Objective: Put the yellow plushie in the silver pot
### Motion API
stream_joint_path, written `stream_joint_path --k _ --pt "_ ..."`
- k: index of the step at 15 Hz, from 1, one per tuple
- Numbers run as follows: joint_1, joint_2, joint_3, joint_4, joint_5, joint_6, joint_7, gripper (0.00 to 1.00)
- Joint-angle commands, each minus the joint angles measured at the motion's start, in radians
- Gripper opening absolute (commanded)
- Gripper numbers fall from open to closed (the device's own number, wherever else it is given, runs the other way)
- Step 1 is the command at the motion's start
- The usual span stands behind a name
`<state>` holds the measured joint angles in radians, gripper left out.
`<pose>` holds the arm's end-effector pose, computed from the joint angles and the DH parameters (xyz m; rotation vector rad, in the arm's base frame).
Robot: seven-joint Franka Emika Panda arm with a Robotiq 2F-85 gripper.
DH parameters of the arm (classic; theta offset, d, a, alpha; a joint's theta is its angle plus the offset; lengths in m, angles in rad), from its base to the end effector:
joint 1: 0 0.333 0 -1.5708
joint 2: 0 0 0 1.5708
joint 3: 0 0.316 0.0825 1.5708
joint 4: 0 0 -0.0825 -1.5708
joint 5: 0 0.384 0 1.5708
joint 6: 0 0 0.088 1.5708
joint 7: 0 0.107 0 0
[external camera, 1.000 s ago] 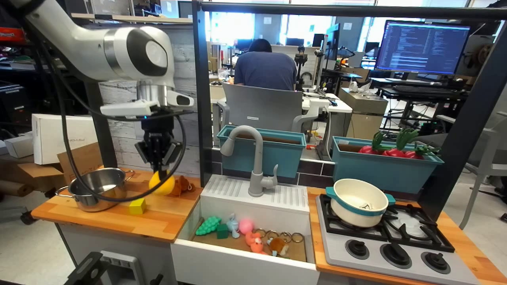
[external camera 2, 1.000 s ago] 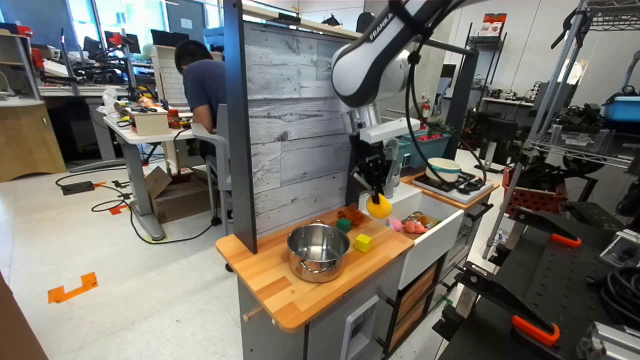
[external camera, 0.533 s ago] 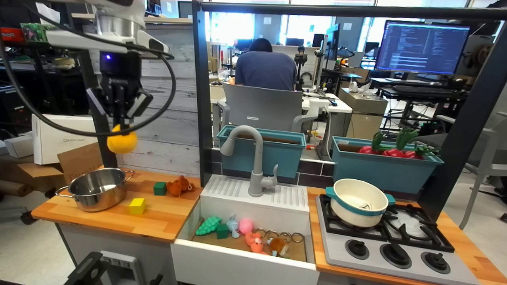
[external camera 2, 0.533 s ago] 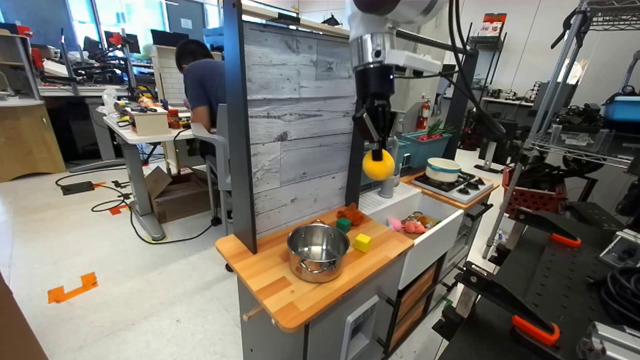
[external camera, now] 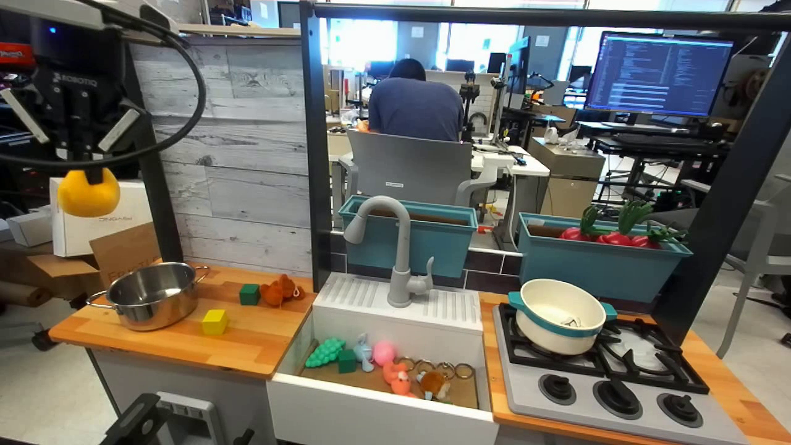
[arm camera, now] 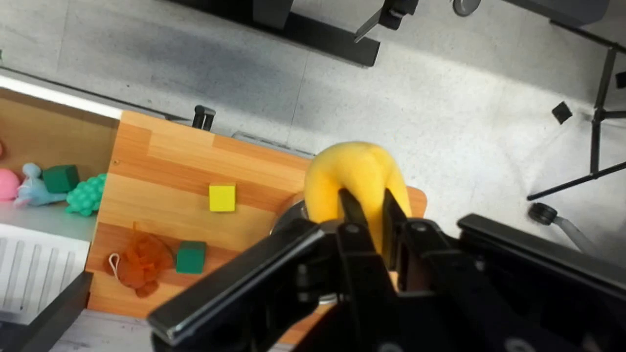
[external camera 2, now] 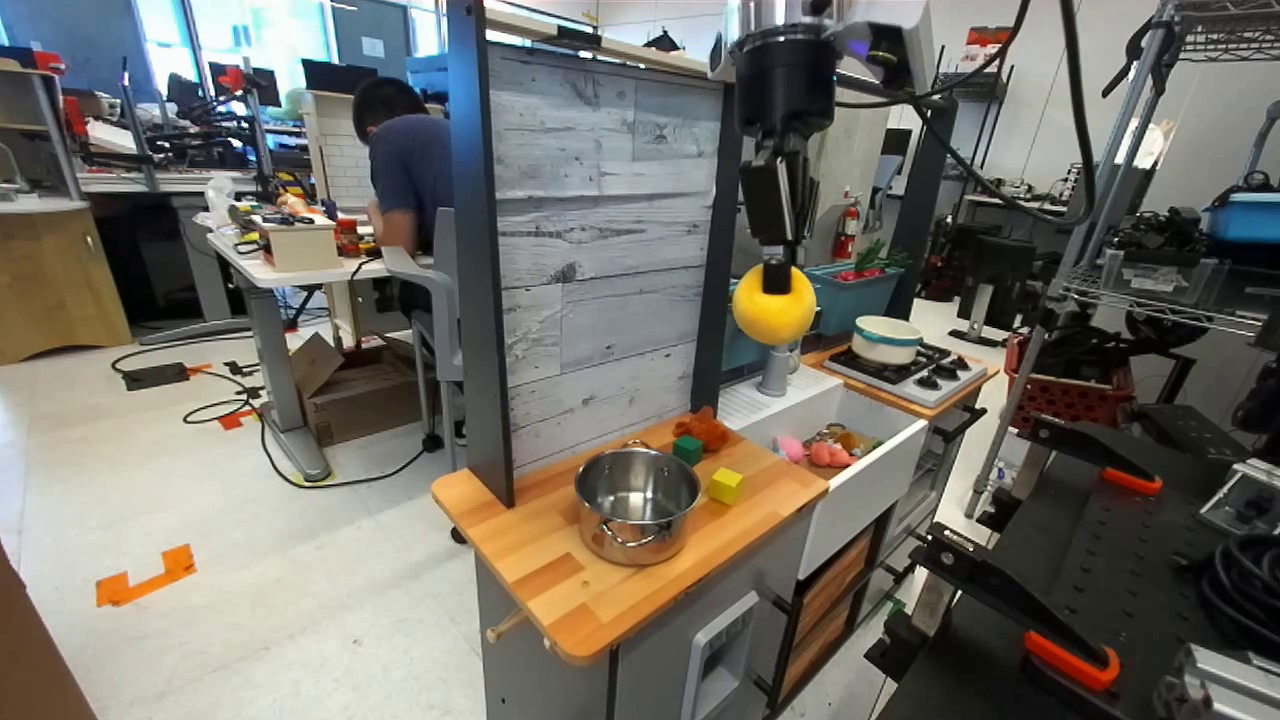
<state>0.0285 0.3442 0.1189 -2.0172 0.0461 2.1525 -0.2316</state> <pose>0.5708 0.0853 0.2663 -2.9953 -0.5248 0.3107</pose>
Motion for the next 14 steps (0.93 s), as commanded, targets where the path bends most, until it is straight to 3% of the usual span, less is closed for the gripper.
stream_joint_path --k 1,7,11,14 --pt "0.038 -0.117 0.004 -0.183 -0.018 0.232 0.042 0.03" --pt "0.094 -0.127 -0.018 -0.275 -0.107 0.48 0.165 0.03" --pt "0.103 -0.096 -0.073 -0.232 -0.225 0.58 0.293 0.03" --pt "0.099 -0.065 -0.107 -0.166 -0.249 0.581 0.359 0.03"
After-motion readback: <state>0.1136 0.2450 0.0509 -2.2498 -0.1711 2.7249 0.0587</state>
